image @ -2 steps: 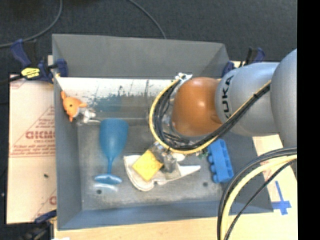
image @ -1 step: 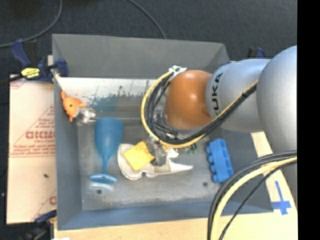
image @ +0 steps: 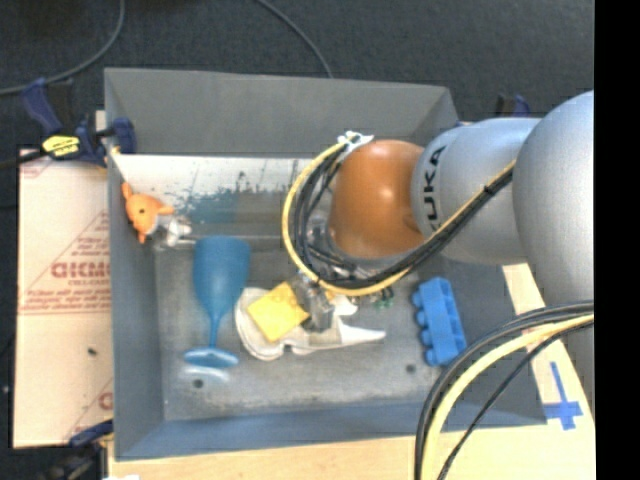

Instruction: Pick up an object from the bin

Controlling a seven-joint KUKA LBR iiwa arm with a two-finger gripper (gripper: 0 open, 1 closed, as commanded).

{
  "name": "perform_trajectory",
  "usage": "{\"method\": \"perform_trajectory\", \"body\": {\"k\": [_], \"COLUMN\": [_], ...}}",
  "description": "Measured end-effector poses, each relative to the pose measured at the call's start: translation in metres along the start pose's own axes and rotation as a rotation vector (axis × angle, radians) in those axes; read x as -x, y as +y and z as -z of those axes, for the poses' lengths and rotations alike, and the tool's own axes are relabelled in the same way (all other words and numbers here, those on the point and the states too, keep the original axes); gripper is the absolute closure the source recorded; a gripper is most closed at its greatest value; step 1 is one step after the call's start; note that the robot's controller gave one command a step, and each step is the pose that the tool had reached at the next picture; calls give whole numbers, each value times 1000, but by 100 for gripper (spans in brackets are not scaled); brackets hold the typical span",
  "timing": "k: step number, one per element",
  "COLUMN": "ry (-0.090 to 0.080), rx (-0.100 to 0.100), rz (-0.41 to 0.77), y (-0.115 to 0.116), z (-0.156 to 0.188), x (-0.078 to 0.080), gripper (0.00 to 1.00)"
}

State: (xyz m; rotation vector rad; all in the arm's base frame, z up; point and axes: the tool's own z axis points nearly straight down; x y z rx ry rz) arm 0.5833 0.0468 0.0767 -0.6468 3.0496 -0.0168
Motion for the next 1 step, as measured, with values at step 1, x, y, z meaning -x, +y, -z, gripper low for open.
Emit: {"method": "perform_trajectory", "body": {"k": [1], "ry": [0], "rx": [0], "rz": [-1], "y": [0], "z": [0], "x": [0], "gripper": [100]}}
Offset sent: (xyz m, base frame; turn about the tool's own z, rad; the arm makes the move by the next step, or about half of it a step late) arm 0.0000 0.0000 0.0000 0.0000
